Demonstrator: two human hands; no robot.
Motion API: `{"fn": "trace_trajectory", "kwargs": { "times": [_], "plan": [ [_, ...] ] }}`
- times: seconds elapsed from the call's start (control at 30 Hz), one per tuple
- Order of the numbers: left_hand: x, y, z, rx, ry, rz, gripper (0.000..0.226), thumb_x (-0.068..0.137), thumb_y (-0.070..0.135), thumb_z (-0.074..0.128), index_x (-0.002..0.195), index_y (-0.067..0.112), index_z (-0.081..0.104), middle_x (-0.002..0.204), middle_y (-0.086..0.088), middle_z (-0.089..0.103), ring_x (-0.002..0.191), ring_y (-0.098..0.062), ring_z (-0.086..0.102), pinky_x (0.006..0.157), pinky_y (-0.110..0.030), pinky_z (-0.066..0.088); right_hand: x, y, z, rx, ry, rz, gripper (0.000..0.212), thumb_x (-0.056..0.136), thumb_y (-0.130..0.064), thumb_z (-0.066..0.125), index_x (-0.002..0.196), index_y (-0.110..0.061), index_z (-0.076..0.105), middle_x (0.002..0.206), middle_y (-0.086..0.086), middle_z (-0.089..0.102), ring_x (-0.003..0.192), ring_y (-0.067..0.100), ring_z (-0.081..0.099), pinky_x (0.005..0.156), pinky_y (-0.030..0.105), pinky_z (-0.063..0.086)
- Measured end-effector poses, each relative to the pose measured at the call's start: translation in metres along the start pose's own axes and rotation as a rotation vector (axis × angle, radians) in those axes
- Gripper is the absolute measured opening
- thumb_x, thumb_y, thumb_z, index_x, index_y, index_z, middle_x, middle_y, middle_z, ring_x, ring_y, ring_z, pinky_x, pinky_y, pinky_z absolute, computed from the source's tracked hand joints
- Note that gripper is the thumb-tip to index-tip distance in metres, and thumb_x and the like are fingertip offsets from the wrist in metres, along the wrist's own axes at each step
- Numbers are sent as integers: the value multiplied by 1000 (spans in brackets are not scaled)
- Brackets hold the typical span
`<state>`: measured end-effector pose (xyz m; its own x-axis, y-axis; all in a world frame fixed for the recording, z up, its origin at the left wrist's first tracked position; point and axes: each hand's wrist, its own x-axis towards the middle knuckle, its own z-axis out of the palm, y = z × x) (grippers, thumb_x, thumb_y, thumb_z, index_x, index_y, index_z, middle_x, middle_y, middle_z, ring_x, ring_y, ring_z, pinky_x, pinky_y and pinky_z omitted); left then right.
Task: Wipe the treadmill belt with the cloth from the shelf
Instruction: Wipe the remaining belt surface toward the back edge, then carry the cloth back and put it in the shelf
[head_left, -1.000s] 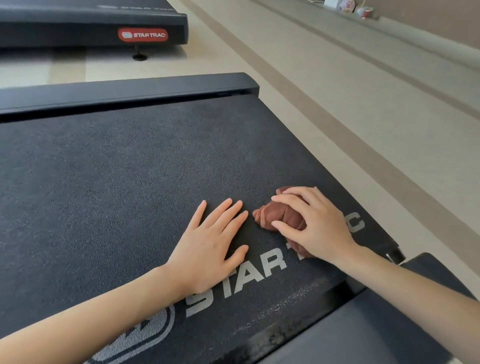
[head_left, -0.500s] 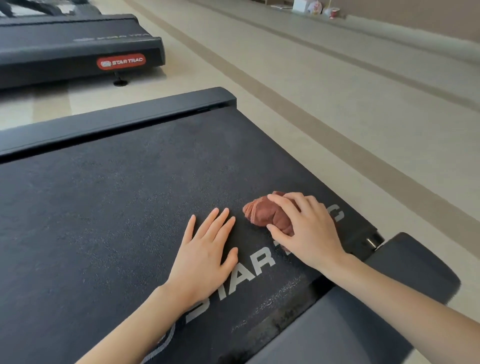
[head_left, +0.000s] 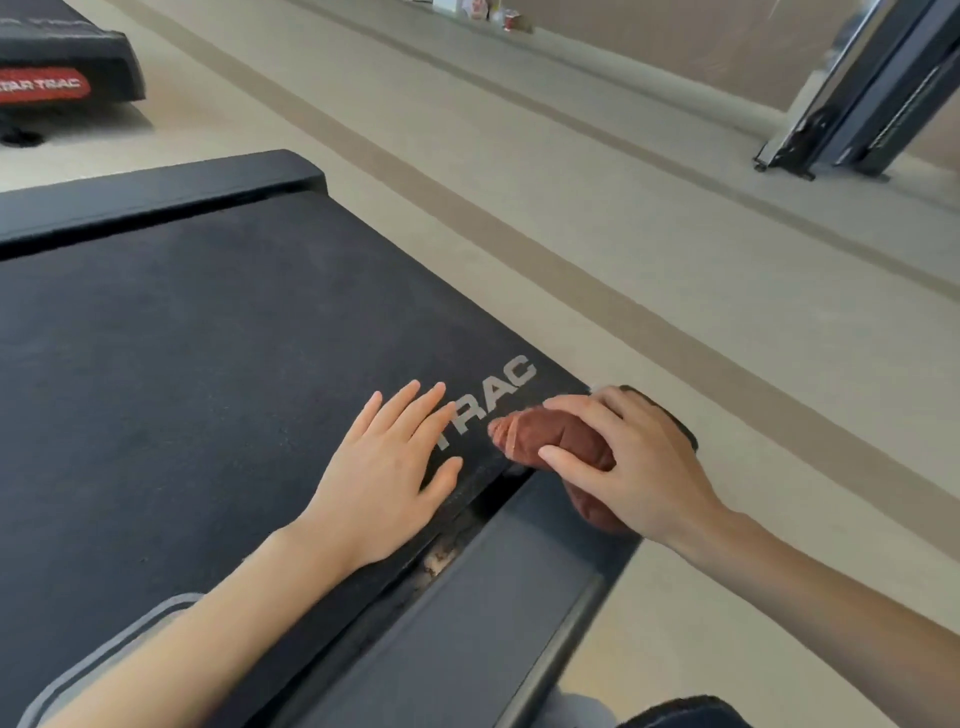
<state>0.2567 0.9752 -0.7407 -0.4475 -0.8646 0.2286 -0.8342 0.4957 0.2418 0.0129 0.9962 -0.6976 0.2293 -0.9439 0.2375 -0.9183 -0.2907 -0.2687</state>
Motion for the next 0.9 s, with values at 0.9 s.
{"fn": "trace_trajectory", "kwargs": {
  "times": [0.9],
  "plan": [
    [-8, 59, 19, -263, -88, 34, 68, 85, 61, 25, 141, 28, 42, 146, 19, 31, 142, -1, 15, 115, -20, 9, -49, 41, 22, 307, 315, 68, 35, 72, -53, 62, 98, -31, 72, 89, -14, 64, 83, 7, 54, 76, 33, 47]
  ]
}}
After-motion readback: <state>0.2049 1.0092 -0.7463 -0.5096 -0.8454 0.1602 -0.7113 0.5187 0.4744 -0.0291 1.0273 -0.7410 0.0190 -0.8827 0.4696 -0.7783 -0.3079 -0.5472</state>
